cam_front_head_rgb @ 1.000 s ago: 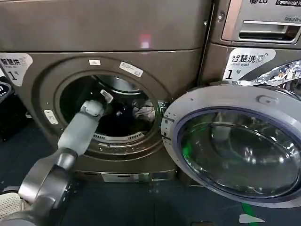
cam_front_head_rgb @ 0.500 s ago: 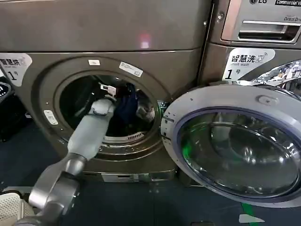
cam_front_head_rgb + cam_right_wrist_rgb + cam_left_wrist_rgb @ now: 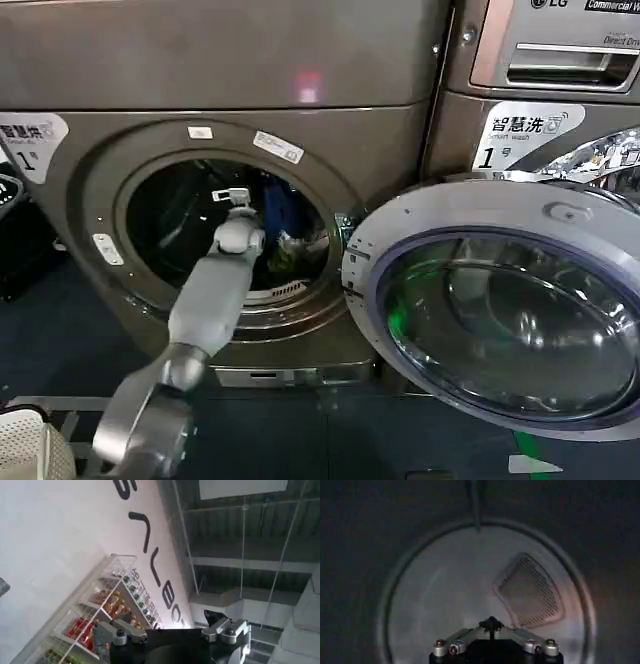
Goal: Grasp the clothes from the dryer.
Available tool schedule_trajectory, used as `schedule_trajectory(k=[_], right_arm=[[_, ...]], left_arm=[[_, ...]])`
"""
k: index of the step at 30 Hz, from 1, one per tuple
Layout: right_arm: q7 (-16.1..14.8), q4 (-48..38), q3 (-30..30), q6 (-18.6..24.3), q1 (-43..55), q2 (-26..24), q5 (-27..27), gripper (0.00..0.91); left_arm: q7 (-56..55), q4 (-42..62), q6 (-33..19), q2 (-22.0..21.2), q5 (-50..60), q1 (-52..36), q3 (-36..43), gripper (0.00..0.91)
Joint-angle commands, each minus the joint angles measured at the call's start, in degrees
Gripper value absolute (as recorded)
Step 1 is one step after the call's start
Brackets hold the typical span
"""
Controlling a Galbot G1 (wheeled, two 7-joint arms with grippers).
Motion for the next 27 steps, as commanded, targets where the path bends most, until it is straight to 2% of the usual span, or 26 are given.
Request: schedule_trajectory(k=[1, 12, 15, 27], right_arm=[[0.5, 0.1, -0.1, 0.1, 0.0, -0.2, 0.0, 0.907], [1.1, 0.2, 0.6, -1.2, -0.3, -0.6, -1.1, 0.907], [2.0, -0.4, 0.6, -0.5, -0.5, -0.9, -0.5, 0.907], [1.9, -0.2, 0.4, -0.2, -0.4, -1.5, 0.2, 0.907]], left_arm=[[-7.1, -3.5, -6.4, -2.1, 7.6, 5.5, -3.6, 0.000], [-6.5, -1.9, -5.0, -3.2, 9.0, 5.2, -3.6, 0.000], [-6.1, -1.6, -4.9, -3.3, 9.1, 5.2, -3.5, 0.000], [-5.7, -2.4, -4.3, -2.7, 9.0, 5.1, -3.0, 0.000]])
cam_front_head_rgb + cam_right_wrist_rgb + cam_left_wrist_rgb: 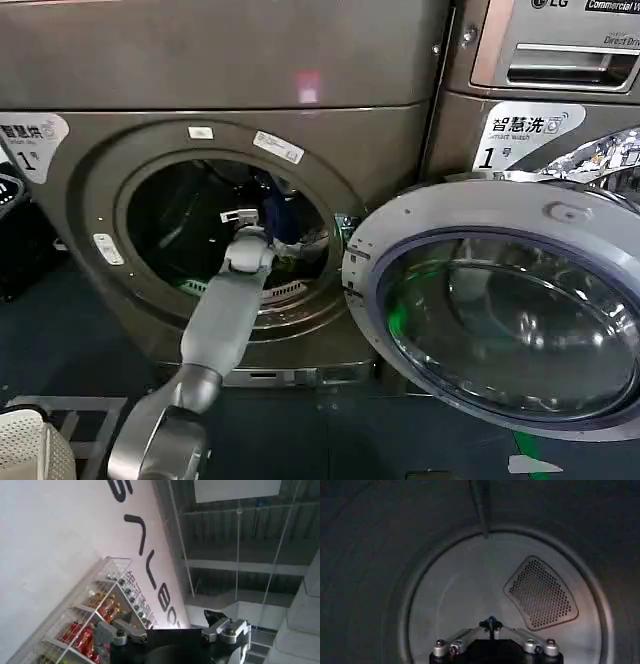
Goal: Grasp the clothes from the dryer.
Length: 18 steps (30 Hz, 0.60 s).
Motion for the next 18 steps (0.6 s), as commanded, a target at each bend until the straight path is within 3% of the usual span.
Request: schedule_trajectory(k=[1, 18], right_arm=[[0.2, 0.2, -0.2, 0.1, 0.1, -0.2, 0.1, 0.907], [0.1, 0.8, 0.7, -0.3, -0.2, 0.0, 0.0, 0.907]], left_arm=[[-0.1, -0.7, 0.6, 0.3, 0.2, 0.6, 0.5, 0.000], [2.6, -1.1, 4.0, 0.4, 0.7, 0.5, 1.0, 0.000]])
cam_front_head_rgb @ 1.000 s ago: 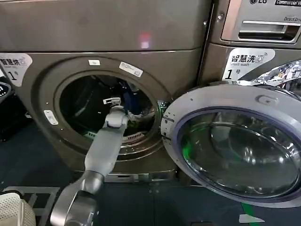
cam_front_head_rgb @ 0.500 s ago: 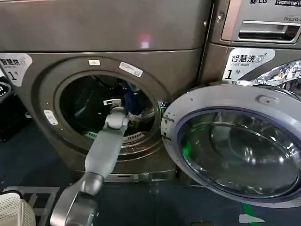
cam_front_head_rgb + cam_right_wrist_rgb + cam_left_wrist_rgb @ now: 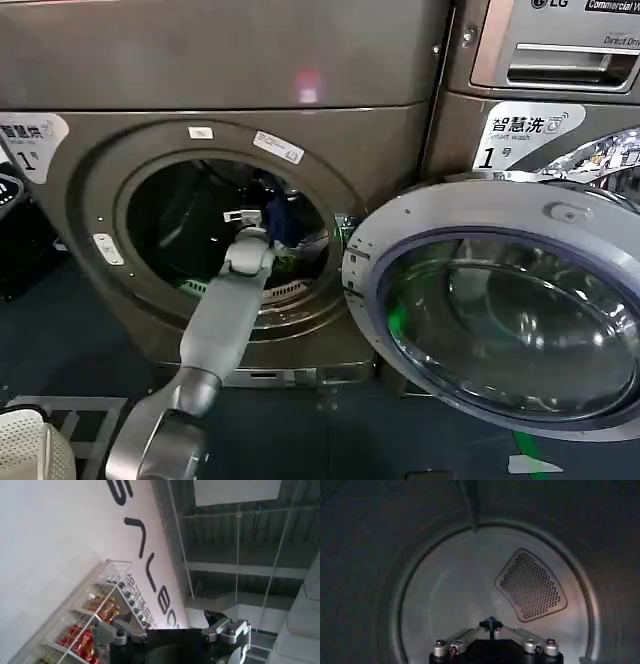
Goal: Grasp the clothes from the dryer.
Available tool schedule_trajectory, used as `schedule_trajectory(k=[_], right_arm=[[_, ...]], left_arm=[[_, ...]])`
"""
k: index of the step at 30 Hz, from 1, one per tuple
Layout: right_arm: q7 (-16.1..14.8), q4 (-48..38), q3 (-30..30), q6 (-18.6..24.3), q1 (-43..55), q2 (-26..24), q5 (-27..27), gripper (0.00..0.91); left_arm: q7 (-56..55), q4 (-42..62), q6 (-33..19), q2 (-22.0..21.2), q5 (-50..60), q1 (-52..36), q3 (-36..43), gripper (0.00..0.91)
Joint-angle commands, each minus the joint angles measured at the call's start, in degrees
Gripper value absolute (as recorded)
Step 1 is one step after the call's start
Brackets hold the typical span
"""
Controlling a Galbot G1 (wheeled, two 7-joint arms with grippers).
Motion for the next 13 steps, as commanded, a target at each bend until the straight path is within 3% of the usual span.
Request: schedule_trajectory(k=[1, 13], right_arm=[[-0.1, 0.2, 0.1, -0.3, 0.1, 0.0, -0.2, 0.907], [-0.3, 0.3, -0.1, -0.3, 0.4, 0.2, -0.2, 0.907]], left_arm=[[0.8, 0.2, 0.9, 0.0, 0.2, 0.1, 0.0, 0.000], [1.0, -3.5, 2.6, 0.5, -0.3, 2.3, 0.2, 0.000]])
